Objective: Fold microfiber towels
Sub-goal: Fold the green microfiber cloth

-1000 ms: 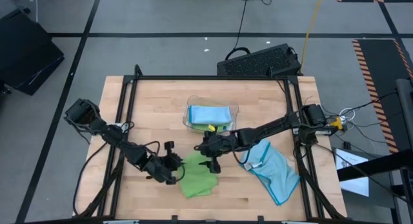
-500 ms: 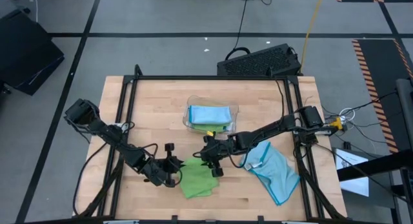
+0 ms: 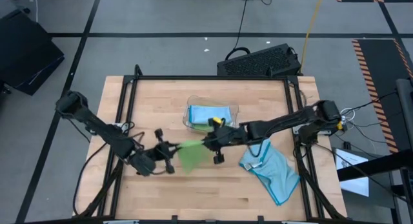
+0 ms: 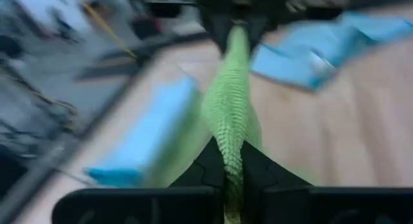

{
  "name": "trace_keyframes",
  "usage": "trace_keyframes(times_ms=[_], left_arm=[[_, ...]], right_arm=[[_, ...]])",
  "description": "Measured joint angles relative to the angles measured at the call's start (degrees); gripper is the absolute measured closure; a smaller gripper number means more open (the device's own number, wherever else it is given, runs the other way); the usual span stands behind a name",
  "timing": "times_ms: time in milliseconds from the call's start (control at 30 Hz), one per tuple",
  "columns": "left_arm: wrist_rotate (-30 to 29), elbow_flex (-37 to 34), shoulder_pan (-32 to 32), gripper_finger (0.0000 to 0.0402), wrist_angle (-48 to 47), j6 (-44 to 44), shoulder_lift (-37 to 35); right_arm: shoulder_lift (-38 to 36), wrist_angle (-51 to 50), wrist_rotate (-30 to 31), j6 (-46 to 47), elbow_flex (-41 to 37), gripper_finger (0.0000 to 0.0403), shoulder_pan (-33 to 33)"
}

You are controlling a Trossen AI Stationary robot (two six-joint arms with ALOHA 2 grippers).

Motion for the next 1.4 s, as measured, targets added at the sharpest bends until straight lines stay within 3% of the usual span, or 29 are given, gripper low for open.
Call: trace_keyframes(times_ms=[133,300,633,800,1000,1067,1267,1400], left_arm=[[-2.4,0.0,2.0,0.0388,2.1,5.4,-4.9],[4.4,0.1,1.5,0.0384,7.4,7.2,-6.0],[13.4,0.1,-2.0,0.0384,10.4,0.5,8.5],[5.9,0.0,-2.5,0.0391,11.9,8.6,9.7],[-8.1,-0.1,-2.2,0.0386,9.4,18.4,3.1],[-8.8,-0.1,-2.1,0.0380,9.0,18.6,0.7],[10.3,-0.3,-3.0,0.0394,8.9,4.3,1.6],[11.9,-0.4,-4.5,0.0391,10.5,-5.1,9.6]], right_arm=[[-4.8,2.0,4.0,-6.5,0.0,0.0396,-0.4],[-7.7,-3.2,4.5,-5.6,0.1,0.0399,1.7],[-1.5,1.5,-1.8,-0.2,-5.4,0.0399,9.4],[-2.0,7.3,-1.1,-2.3,-5.5,0.0399,7.3],[-2.1,14.4,-1.0,-7.9,-5.5,0.0399,0.4],[-2.1,14.7,-1.0,-7.6,-5.5,0.0399,-1.2],[-1.7,12.9,-8.5,-1.8,-8.3,0.0399,-0.3],[-1.6,19.4,-10.7,2.2,-15.4,0.0399,2.4]])
